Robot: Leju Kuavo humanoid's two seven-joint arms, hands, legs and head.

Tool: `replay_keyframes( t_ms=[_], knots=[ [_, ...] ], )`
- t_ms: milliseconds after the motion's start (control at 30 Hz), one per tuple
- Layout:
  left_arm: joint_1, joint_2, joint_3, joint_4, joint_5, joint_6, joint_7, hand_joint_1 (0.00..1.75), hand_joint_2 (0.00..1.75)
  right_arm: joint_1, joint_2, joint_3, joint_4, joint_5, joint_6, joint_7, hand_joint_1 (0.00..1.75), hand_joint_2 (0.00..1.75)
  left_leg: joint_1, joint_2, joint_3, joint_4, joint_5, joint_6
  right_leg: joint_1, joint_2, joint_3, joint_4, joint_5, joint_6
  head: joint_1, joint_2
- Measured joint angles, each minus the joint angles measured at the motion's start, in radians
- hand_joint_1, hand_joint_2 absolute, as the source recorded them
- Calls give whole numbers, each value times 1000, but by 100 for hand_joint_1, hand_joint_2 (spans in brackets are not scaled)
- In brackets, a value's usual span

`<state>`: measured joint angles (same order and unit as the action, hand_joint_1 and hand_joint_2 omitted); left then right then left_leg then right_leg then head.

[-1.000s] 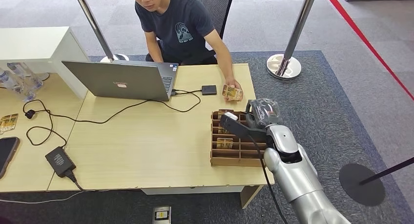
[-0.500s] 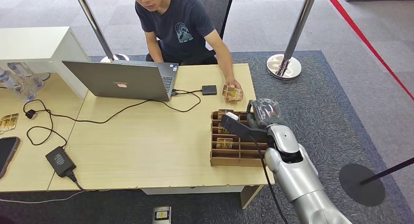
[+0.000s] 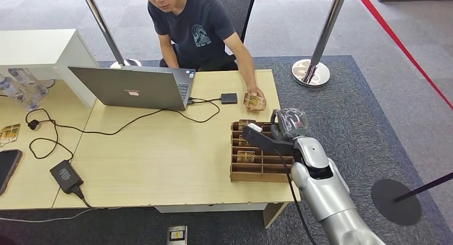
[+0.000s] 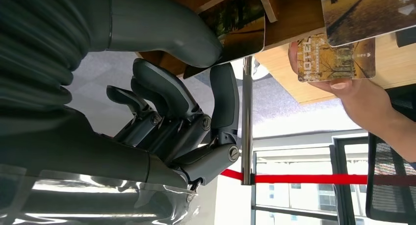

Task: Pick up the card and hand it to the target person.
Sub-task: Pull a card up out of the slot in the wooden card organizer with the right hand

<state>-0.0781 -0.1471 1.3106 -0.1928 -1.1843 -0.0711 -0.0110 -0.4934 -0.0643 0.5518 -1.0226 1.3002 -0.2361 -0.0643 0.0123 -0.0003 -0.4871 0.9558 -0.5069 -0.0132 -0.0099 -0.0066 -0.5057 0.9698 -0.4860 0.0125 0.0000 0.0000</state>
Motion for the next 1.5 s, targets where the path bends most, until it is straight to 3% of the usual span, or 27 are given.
replay_keyframes(
  t_ms=[1500],
  knots=[
    [-3,7,3,-1,-1,6,12,0,0,-13,-17,6,-43,-10,23,-6,175,175,0,1,-1,0,0,0,0,1,-1,1,0,0,0,0]
  ],
)
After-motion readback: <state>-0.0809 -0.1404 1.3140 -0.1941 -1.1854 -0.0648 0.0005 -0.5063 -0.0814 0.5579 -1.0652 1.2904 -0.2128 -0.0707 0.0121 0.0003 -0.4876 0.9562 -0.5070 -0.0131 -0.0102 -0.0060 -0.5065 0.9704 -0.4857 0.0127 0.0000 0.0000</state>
